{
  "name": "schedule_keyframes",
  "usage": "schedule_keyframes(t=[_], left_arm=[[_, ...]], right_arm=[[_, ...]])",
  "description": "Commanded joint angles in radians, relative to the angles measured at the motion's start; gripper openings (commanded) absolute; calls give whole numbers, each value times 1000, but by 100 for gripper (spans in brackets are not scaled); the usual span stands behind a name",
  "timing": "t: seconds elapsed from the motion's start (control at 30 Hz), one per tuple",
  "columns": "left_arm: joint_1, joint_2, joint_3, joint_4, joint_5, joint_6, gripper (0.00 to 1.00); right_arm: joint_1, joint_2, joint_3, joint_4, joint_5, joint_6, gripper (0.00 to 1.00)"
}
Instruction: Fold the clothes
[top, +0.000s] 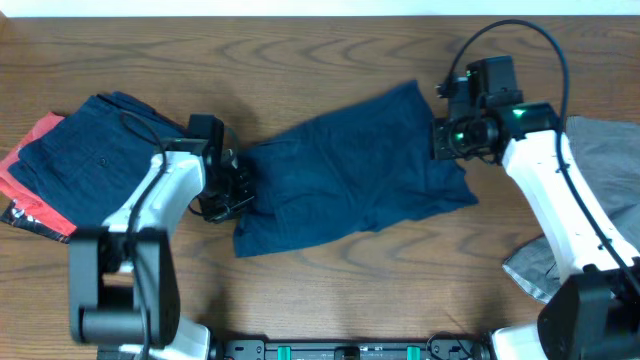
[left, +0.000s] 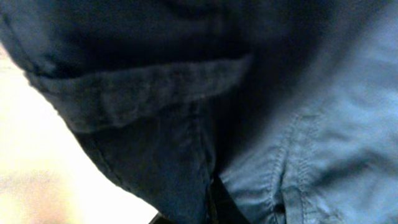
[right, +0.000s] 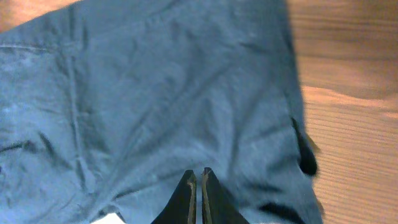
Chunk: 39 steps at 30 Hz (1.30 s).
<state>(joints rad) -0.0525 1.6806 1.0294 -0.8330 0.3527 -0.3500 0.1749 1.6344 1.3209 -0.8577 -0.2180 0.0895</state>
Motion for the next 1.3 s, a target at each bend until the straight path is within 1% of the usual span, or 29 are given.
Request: schedule_keyframes(t=[0.0, 0.07, 0.27, 0.4, 0.57, 0.7, 0.83, 0.9, 1.0, 1.13, 1.27], left_arm=[[-2, -109, 74, -53, -40, 58, 6], [-2, -156, 82, -74, -40, 58, 6], [3, -277, 82, -113, -40, 62, 6], [31, -336, 85, -105, -40, 62, 6], [63, -365, 90, -70, -37, 60, 6], [78, -370, 90, -26, 50, 45, 6], [83, -370, 90, 32, 204, 31, 6], [83, -370, 90, 37, 243, 31, 6], [83, -370, 90, 22, 246, 31, 6], [83, -370, 89, 11, 238, 32, 6], [83, -370, 89, 11, 238, 32, 6]], right_arm=[[47, 66, 2, 2, -98, -43, 3], [78, 108, 2, 3, -145, -43, 1], [200, 252, 1, 56, -246, -42, 1], [300, 354, 1, 98, -271, -32, 1], [455, 476, 1, 169, -378, 12, 1], [565, 529, 1, 259, -388, 75, 1], [633, 535, 1, 369, -366, 109, 1], [641, 535, 2, 396, -336, 139, 1], [621, 523, 2, 376, -281, 154, 1], [539, 444, 9, 269, -173, 154, 1], [417, 304, 9, 154, -65, 138, 1]])
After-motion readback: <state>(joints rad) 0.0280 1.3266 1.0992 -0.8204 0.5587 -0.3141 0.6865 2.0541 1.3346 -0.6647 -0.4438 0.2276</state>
